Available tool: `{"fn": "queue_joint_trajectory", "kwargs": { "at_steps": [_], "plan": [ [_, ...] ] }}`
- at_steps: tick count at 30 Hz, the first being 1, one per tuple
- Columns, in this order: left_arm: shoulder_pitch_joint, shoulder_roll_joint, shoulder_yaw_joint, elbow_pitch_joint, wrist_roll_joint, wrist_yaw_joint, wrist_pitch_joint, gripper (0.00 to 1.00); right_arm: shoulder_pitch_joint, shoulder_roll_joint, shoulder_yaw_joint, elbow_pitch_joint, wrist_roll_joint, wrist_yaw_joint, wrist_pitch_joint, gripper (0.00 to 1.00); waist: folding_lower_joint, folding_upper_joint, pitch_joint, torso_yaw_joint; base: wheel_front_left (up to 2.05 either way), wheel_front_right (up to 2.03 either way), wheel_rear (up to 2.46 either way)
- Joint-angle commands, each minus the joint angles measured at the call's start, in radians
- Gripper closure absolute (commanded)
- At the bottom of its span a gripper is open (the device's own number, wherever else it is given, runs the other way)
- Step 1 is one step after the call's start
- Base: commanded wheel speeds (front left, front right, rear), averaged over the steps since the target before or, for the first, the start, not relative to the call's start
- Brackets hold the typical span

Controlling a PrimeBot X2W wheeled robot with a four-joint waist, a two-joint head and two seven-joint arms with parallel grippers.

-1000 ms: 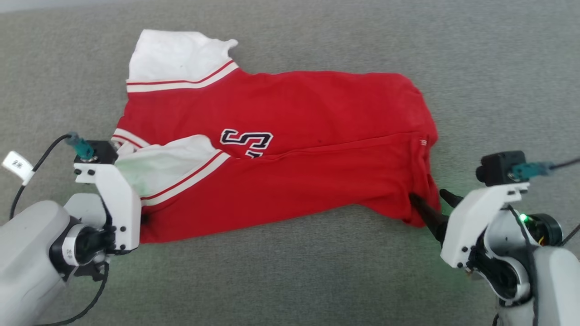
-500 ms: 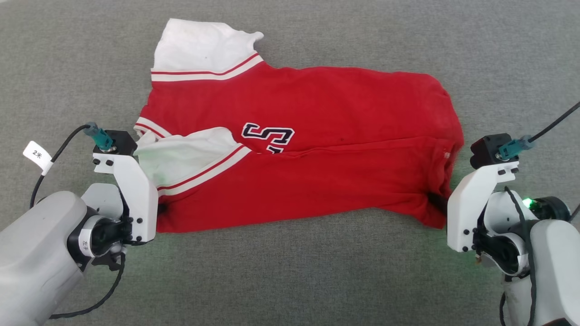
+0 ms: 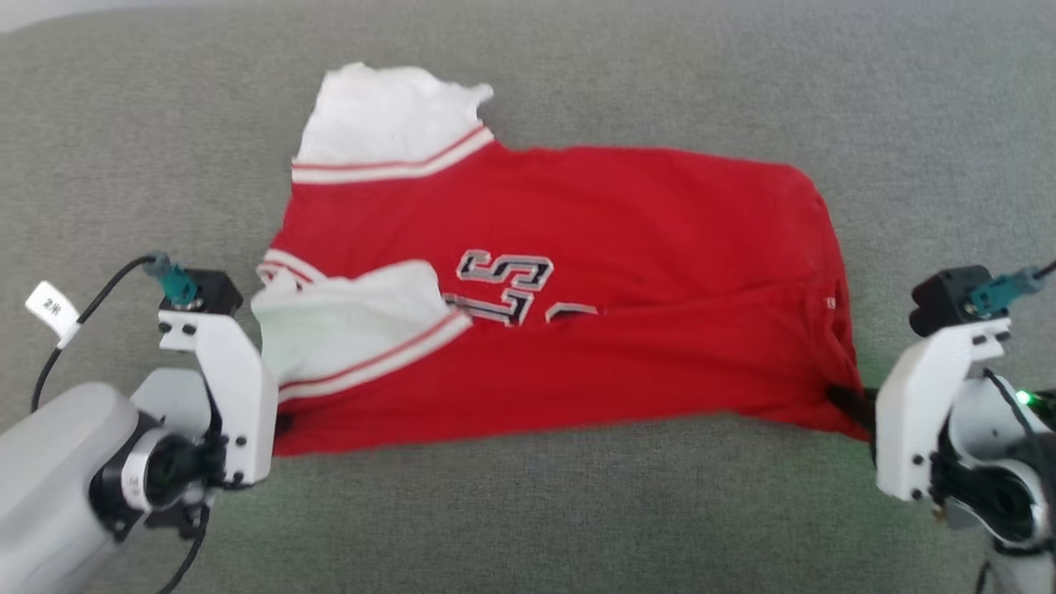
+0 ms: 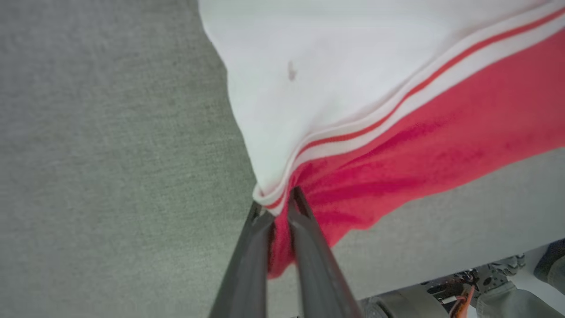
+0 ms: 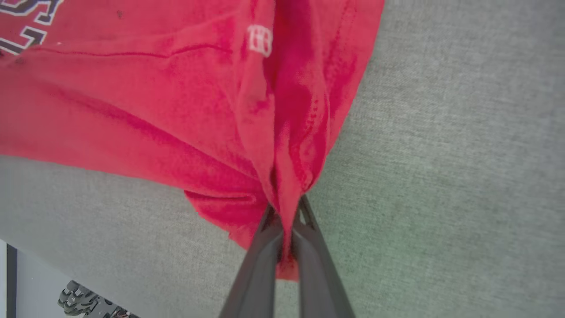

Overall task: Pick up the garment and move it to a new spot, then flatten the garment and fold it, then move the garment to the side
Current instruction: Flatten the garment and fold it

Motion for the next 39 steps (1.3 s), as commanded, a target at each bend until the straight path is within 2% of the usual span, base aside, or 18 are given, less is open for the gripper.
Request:
{"fn": "queue_joint_trajectory", "kwargs": {
  "at_steps": [1, 10, 14, 15, 17, 18, 19, 20, 21, 23, 24, 28, 34, 39],
  "plan": [
    [0.020, 0.017, 0.001, -0.026, -0.013, 0.018, 0.008, 1.00, 0.024, -0.012, -0.007, -0.023, 0.013, -0.001, 0.019, 1.00, 0.0000, 0.0000, -0.010, 0.007, 0.00, 0.00, 0.00],
    [0.138, 0.099, -0.023, -0.220, -0.049, 0.133, 0.038, 1.00, 0.165, -0.060, -0.051, -0.173, 0.073, -0.001, 0.142, 1.00, 0.0000, 0.0000, -0.040, 0.024, 0.00, 0.00, 0.00],
    [0.192, 0.096, -0.040, -0.241, -0.066, 0.154, 0.027, 1.00, 0.228, -0.049, -0.074, -0.195, 0.083, -0.001, 0.159, 1.00, 0.0000, 0.0000, -0.042, 0.026, 0.00, 0.00, 0.00],
    [0.200, 0.090, -0.042, -0.236, -0.067, 0.153, 0.017, 0.97, 0.240, -0.043, -0.076, -0.194, 0.080, -0.001, 0.157, 1.00, 0.0000, 0.0000, -0.041, 0.025, 0.00, 0.00, 0.00],
    [0.217, 0.073, -0.039, -0.214, -0.082, 0.144, 0.006, 0.70, 0.246, -0.025, -0.080, -0.184, 0.069, -0.001, 0.132, 1.00, 0.0000, 0.0000, -0.039, 0.023, 0.00, 0.00, 0.00],
    [0.217, 0.073, -0.039, -0.214, -0.082, 0.144, 0.006, 0.70, 0.246, -0.025, -0.080, -0.184, 0.069, -0.001, 0.132, 1.00, 0.0000, 0.0000, -0.039, 0.023, 0.00, 0.00, 0.00],
    [0.223, 0.061, -0.033, -0.200, -0.093, 0.138, -0.003, 0.55, 0.248, -0.020, -0.080, -0.170, 0.059, -0.001, 0.117, 1.00, 0.0000, 0.0000, -0.038, 0.022, 0.00, 0.00, 0.00],
    [0.224, 0.053, -0.025, -0.182, -0.096, 0.131, -0.012, 0.16, 0.248, -0.014, -0.080, -0.153, 0.046, -0.001, 0.102, 0.88, 0.0000, 0.0000, -0.037, 0.020, 0.00, 0.00, 0.00],
    [0.222, 0.049, -0.023, -0.167, -0.097, 0.127, -0.017, 0.00, 0.241, -0.001, -0.082, -0.137, 0.036, -0.001, 0.086, 0.66, 0.0000, 0.0000, -0.035, 0.017, 0.00, 0.00, 0.00],
    [0.215, 0.043, -0.021, -0.141, -0.098, 0.120, -0.018, 0.00, 0.227, 0.011, -0.069, -0.110, 0.021, -0.001, 0.061, 0.44, 0.0000, 0.0000, -0.034, 0.011, 0.00, 0.00, 0.00],
    [0.205, 0.043, -0.019, -0.133, -0.098, 0.117, -0.014, 0.00, 0.223, 0.018, -0.066, -0.100, 0.019, -0.001, 0.049, 0.00, 0.0000, 0.0000, -0.033, 0.009, 0.00, 0.00, 0.00],
    [0.162, 0.071, 0.003, -0.138, -0.083, 0.117, -0.004, 0.00, 0.206, 0.032, -0.060, -0.088, 0.018, -0.001, 0.011, 0.00, 0.0000, 0.0000, -0.029, -0.003, 0.00, 0.00, 0.00],
    [0.064, 0.143, 0.037, -0.199, -0.048, 0.135, 0.040, 0.00, 0.192, 0.049, -0.095, -0.146, 0.018, -0.001, -0.068, 0.00, 0.0000, 0.0000, -0.024, -0.030, 0.00, 0.00, 0.00],
    [-0.042, 0.163, 0.054, -0.190, 0.014, 0.105, 0.064, 0.00, 0.153, 0.100, -0.124, -0.202, 0.001, -0.001, -0.202, 0.00, 0.0000, 0.0000, -0.028, -0.078, 0.00, 0.00, 0.00]
  ]
}}
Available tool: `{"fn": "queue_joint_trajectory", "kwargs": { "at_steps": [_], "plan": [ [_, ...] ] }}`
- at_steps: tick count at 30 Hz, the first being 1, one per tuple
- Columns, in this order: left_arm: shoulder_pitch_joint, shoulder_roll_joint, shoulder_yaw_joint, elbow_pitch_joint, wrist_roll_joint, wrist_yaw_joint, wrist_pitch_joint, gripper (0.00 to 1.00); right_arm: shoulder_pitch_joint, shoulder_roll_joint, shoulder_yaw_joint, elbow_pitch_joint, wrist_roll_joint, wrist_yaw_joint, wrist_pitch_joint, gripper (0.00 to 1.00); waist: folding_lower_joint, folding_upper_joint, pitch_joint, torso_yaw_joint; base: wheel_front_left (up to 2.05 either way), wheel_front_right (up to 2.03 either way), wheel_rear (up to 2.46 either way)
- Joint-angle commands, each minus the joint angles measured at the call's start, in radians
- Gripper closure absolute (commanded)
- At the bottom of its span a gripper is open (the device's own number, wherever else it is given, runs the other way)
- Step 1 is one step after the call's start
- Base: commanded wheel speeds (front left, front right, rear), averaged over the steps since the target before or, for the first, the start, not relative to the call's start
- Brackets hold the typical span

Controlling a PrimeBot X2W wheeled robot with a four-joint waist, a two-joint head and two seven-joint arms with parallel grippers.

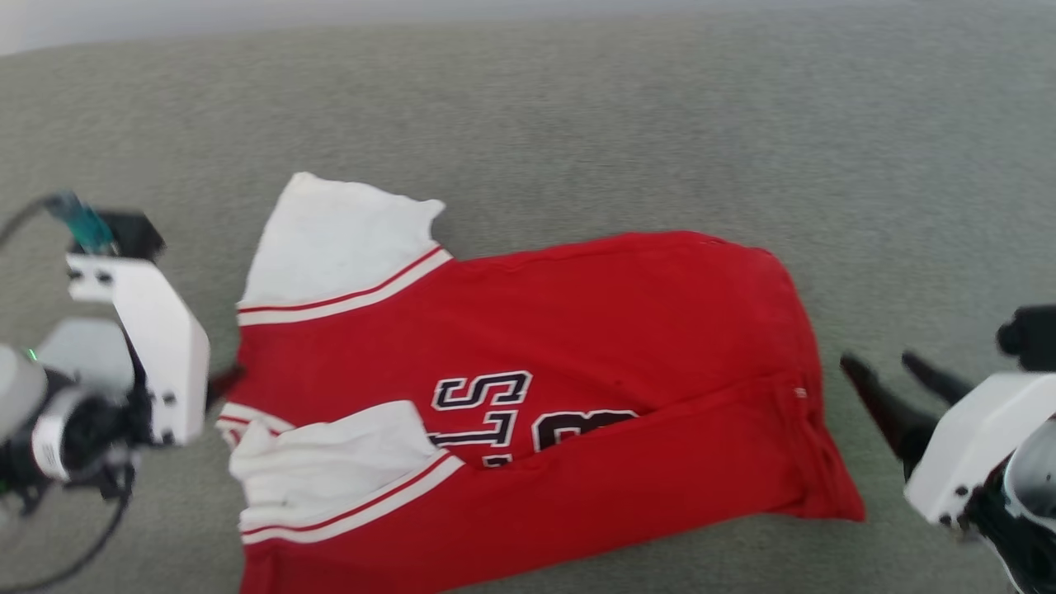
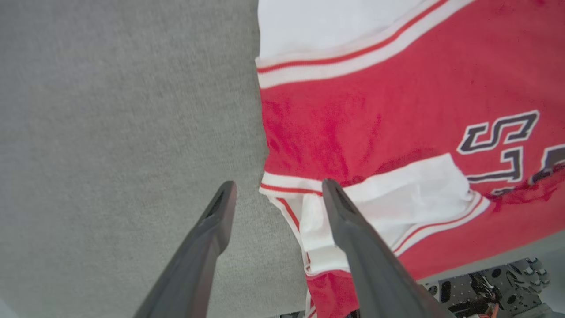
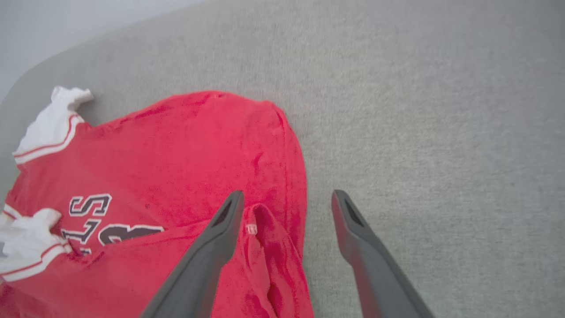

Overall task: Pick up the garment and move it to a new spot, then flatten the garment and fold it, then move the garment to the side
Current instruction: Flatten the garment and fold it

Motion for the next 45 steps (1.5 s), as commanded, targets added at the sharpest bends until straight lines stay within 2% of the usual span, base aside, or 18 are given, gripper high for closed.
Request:
{"fn": "queue_joint_trajectory", "kwargs": {
  "at_steps": [1, 9, 10, 15, 19, 23, 27, 29, 30, 31, 36, 45],
  "plan": [
    [-0.033, -0.010, 0.007, 0.024, 0.018, -0.017, -0.001, 0.00, -0.021, 0.014, 0.003, -0.012, -0.009, 0.000, -0.051, 0.00, 0.0000, 0.0000, -0.002, -0.031, 0.00, 0.00, 0.00],
    [-0.181, -0.091, 0.012, 0.244, 0.106, -0.153, -0.047, 0.00, -0.115, 0.052, 0.047, -0.002, -0.066, 0.000, -0.399, 0.00, 0.0000, 0.0000, 0.021, -0.135, 0.00, 0.00, 0.00],
    [-0.214, -0.115, 0.014, 0.317, 0.131, -0.187, -0.072, 0.00, -0.135, 0.059, 0.076, 0.018, -0.070, 0.000, -0.473, 0.00, 0.0000, 0.0000, 0.033, -0.159, 0.00, 0.00, 0.00],
    [-0.284, -0.167, -0.011, 0.498, 0.201, -0.272, -0.127, 0.00, -0.185, 0.061, 0.143, 0.077, -0.090, 0.000, -0.602, 0.00, 0.0000, 0.0000, 0.063, -0.211, 0.00, 0.00, 0.00],
    [-0.327, -0.203, -0.019, 0.637, 0.220, -0.324, -0.152, 0.00, -0.214, 0.064, 0.180, 0.120, -0.074, 0.000, -0.643, 0.00, 0.0000, 0.0000, 0.088, -0.239, 0.00, 0.00, 0.00],
    [-0.356, -0.221, -0.024, 0.737, 0.232, -0.343, -0.152, 0.00, -0.235, 0.064, 0.225, 0.140, -0.069, 0.000, -0.636, 0.00, 0.0000, 0.0000, 0.107, -0.253, 0.00, 0.00, 0.00],
    [-0.370, -0.268, -0.025, 0.856, 0.200, -0.348, -0.101, 0.00, -0.265, 0.062, 0.259, 0.170, -0.067, 0.000, -0.600, 0.00, 0.0000, 0.0000, 0.131, -0.260, 0.00, 0.00, 0.00],
    [-0.353, -0.301, -0.028, 0.902, 0.165, -0.354, -0.039, 0.00, -0.279, 0.062, 0.268, 0.191, -0.059, 0.000, -0.564, 0.00, 0.0000, 0.0000, 0.138, -0.258, 0.00, 0.00, 0.00],
    [-0.343, -0.320, -0.033, 0.922, 0.148, -0.357, 0.006, 0.07, -0.287, 0.061, 0.274, 0.205, -0.052, 0.000, -0.538, 0.00, 0.0000, 0.0000, 0.141, -0.256, 0.00, 0.00, 0.00],
    [-0.338, -0.339, -0.041, 0.929, 0.143, -0.367, 0.037, 1.00, -0.298, 0.059, 0.279, 0.217, -0.046, 0.000, -0.512, 0.00, 0.0000, 0.0000, 0.144, -0.252, 0.00, 0.00, 0.00],
    [-0.373, -0.398, -0.044, 0.945, 0.124, -0.386, 0.076, 1.00, -0.373, 0.021, 0.318, 0.285, -0.041, 0.000, -0.375, 0.00, 0.0000, 0.0000, 0.162, -0.221, 0.00, 0.00, 0.00],
    [-0.453, -0.480, -0.051, 0.954, 0.154, -0.420, 0.025, 1.00, -0.556, -0.034, 0.396, 0.474, -0.033, 0.000, -0.175, 0.00, 0.0000, 0.0000, 0.192, -0.166, 0.00, 0.00, 0.00]
  ]
}}
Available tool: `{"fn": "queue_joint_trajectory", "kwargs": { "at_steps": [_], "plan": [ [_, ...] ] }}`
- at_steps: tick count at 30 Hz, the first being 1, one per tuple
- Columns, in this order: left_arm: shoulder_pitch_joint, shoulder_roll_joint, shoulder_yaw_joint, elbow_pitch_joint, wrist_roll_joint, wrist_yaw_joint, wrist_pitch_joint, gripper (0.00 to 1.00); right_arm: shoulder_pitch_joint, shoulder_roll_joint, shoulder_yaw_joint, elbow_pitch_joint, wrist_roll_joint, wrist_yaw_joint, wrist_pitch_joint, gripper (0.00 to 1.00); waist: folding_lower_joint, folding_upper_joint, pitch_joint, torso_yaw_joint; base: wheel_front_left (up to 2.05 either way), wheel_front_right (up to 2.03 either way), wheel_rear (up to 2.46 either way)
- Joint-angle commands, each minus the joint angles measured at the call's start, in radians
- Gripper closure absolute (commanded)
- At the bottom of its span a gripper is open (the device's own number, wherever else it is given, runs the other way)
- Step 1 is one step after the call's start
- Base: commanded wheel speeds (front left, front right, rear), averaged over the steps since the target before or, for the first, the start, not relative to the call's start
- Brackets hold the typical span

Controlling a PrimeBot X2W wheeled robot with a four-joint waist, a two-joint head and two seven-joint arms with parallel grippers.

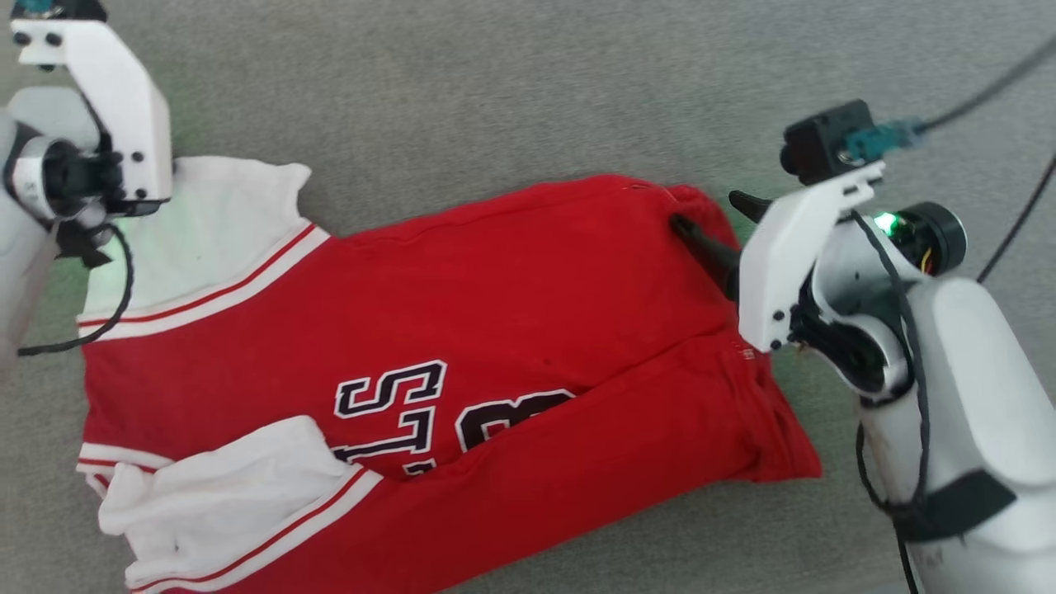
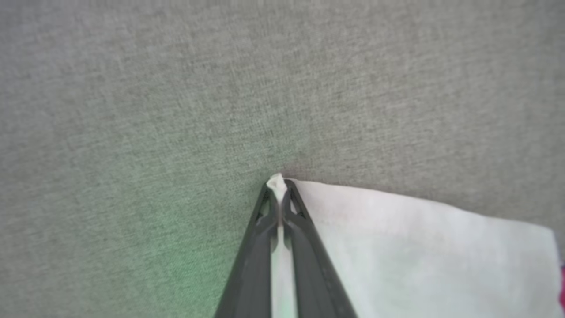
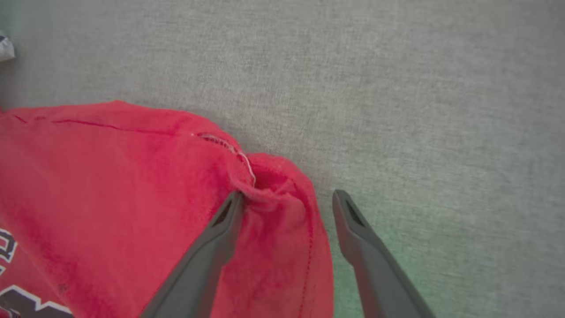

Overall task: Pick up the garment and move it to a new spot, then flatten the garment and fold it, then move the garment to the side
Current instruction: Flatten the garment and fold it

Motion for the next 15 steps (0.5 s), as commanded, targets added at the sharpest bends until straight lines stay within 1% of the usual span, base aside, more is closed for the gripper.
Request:
{"fn": "queue_joint_trajectory", "kwargs": {
  "at_steps": [1, 7, 8, 9, 10, 12, 15],
  "plan": [
    [0.051, -0.062, -0.028, 0.010, 0.002, -0.014, -0.004, 1.00, -0.025, 0.003, 0.006, 0.024, 0.004, 0.000, 0.015, 0.00, 0.0000, 0.0001, 0.008, 0.012, 0.00, 0.00, 0.00],
    [0.028, -0.106, -0.038, 0.038, 0.014, -0.040, -0.019, 1.00, -0.088, 0.003, 0.083, 0.162, 0.055, 0.000, 0.155, 0.00, 0.0000, 0.0001, 0.010, 0.040, 0.00, 0.00, 0.00],
    [0.027, -0.110, -0.039, 0.042, 0.014, -0.044, -0.022, 1.00, -0.093, 0.002, 0.092, 0.174, 0.065, 0.000, 0.173, 0.18, 0.0000, 0.0001, 0.008, 0.044, 0.00, 0.00, 0.00],
    [0.025, -0.116, -0.040, 0.047, 0.014, -0.046, -0.022, 1.00, -0.098, 0.001, 0.097, 0.181, 0.076, 0.000, 0.187, 0.62, 0.0000, 0.0001, 0.007, 0.049, 0.00, 0.00, 0.00],
    [0.024, -0.119, -0.039, 0.051, 0.013, -0.049, -0.026, 1.00, -0.104, -0.007, 0.107, 0.184, 0.075, 0.000, 0.195, 1.00, 0.0000, 0.0001, 0.004, 0.054, 0.00, 0.00, 0.00],
    [0.019, -0.122, -0.041, 0.060, 0.018, -0.054, -0.032, 1.00, -0.112, -0.023, 0.097, 0.185, 0.073, 0.000, 0.183, 1.00, 0.0000, 0.0001, -0.002, 0.064, 0.00, 0.00, 0.00],
    [0.009, -0.122, -0.035, 0.069, 0.013, -0.061, -0.044, 1.00, -0.115, -0.036, 0.057, 0.170, 0.056, 0.000, 0.132, 1.00, 0.0000, 0.0001, -0.015, 0.080, 0.00, 0.00, 0.00]
  ]
}}
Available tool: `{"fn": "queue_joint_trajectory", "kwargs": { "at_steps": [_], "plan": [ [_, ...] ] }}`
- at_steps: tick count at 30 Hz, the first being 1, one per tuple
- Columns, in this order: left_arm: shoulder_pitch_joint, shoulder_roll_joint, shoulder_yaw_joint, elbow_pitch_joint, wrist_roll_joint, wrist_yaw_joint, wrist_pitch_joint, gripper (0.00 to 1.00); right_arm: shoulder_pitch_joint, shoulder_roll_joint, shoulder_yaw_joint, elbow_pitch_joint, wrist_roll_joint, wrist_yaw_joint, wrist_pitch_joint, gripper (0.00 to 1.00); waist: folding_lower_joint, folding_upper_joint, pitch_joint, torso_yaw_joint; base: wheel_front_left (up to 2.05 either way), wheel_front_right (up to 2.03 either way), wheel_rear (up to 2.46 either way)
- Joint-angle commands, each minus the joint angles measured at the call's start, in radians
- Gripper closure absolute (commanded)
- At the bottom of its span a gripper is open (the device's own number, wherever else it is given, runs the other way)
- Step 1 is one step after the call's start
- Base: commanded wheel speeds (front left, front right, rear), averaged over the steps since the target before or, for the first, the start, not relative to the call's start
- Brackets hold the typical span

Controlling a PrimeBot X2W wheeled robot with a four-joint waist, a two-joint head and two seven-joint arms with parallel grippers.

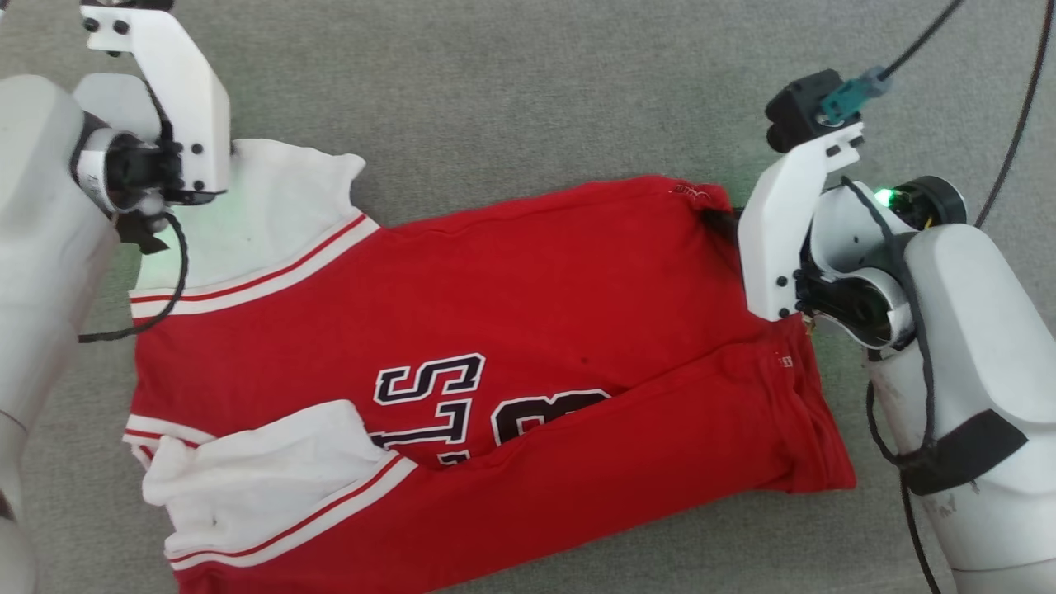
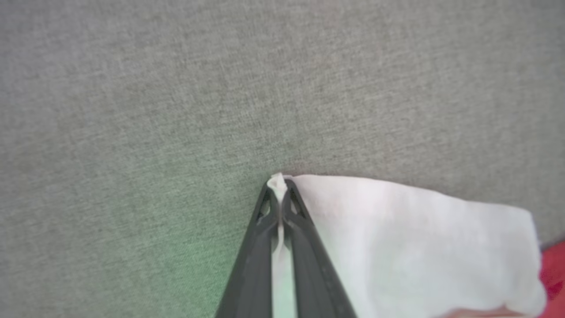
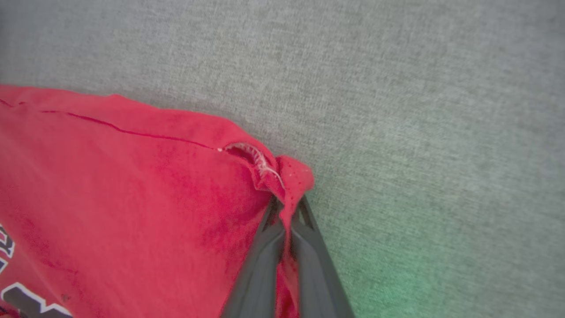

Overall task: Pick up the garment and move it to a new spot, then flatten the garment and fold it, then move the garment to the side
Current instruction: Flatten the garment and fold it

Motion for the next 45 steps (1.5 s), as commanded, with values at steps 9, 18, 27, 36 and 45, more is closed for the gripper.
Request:
{"fn": "queue_joint_trajectory", "kwargs": {
  "at_steps": [9, 18, 27, 36, 45],
  "plan": [
    [0.027, -0.012, -0.012, -0.023, -0.010, -0.025, 0.022, 1.00, 0.099, -0.033, -0.075, -0.094, -0.032, 0.000, -0.095, 1.00, 0.0000, 0.0001, -0.068, 0.056, 0.00, 0.00, 0.00],
    [0.074, 0.052, -0.023, -0.173, -0.011, 0.004, 0.056, 1.00, 0.239, -0.054, -0.141, -0.258, -0.046, 0.000, -0.089, 1.00, 0.0000, 0.0001, -0.134, 0.099, 0.00, 0.00, 0.00],
    [0.193, 0.189, -0.031, -0.509, -0.044, 0.136, 0.149, 1.00, 0.374, -0.087, -0.172, -0.438, -0.016, 0.000, -0.032, 1.00, 0.0000, 0.0001, -0.179, 0.135, 0.00, 0.00, 0.00],
    [0.376, 0.377, -0.028, -0.957, -0.110, 0.352, 0.226, 1.00, 0.513, -0.122, -0.225, -0.590, 0.018, 0.000, 0.043, 1.00, 0.0000, 0.0001, -0.201, 0.160, 0.00, 0.00, 0.00],
    [0.564, 0.481, -0.044, -1.245, -0.176, 0.502, 0.202, 1.00, 0.660, -0.133, -0.306, -0.625, 0.043, 0.000, 0.119, 1.00, 0.0000, 0.0001, -0.212, 0.170, 0.00, 0.00, 0.00]
  ]
}}
